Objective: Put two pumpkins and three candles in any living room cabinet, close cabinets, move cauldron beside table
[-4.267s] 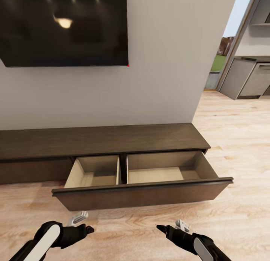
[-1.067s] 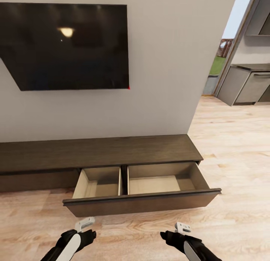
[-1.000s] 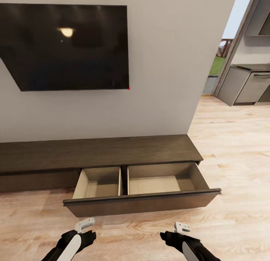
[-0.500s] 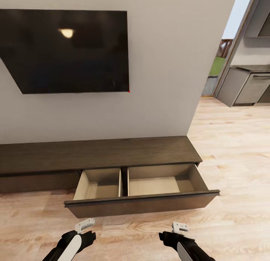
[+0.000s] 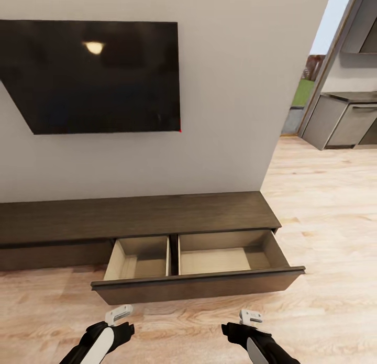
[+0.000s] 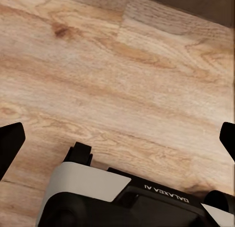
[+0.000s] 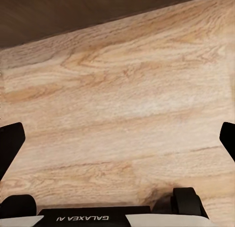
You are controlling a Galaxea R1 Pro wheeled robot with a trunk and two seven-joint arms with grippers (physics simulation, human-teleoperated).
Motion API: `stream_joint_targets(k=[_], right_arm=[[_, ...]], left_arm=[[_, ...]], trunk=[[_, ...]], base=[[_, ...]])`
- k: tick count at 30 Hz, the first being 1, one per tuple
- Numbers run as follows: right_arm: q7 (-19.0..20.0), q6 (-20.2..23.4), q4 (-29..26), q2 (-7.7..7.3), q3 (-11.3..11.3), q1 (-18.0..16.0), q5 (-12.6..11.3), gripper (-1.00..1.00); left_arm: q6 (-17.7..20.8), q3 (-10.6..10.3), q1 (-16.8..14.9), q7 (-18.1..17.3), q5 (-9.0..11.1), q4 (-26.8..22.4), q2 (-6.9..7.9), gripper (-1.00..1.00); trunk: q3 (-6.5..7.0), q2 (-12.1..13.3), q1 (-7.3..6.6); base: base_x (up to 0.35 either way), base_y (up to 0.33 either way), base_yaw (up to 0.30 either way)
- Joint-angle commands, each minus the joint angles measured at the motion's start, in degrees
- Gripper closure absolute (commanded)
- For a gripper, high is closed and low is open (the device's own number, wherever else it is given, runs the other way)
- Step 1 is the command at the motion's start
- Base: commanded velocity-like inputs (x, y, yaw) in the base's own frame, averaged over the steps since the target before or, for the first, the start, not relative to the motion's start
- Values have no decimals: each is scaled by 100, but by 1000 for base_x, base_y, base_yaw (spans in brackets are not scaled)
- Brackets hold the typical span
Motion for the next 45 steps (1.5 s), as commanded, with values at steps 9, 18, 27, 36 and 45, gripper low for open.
stream_joint_targets(k=[9, 18, 27, 36, 45], right_arm=[[-45, 16, -9, 19, 40, -2, -56, -100], [-45, 11, -12, 77, 40, -2, -56, -100], [-45, -27, -6, 72, 39, -2, -47, -100], [-45, -234, 109, 74, 40, -2, -47, -100], [-45, -278, 129, 88, 40, -2, -40, -100]], left_arm=[[-1, -31, -89, 11, 34, 596, -198, -100], [-1, -25, -92, 9, 27, 618, -193, -100], [-12, 10, -92, 14, 25, 620, -140, -100], [-19, 29, -92, 26, 25, 625, -118, -100], [-19, 30, -92, 27, 25, 627, -116, -100]], trunk=[[157, 359, -198], [318, 720, -396], [480, 1081, -594], [480, 1081, -594], [480, 1081, -594]], base=[[0, 0, 0], [0, 0, 0], [0, 0, 14], [0, 0, 251], [16, 0, 290]])
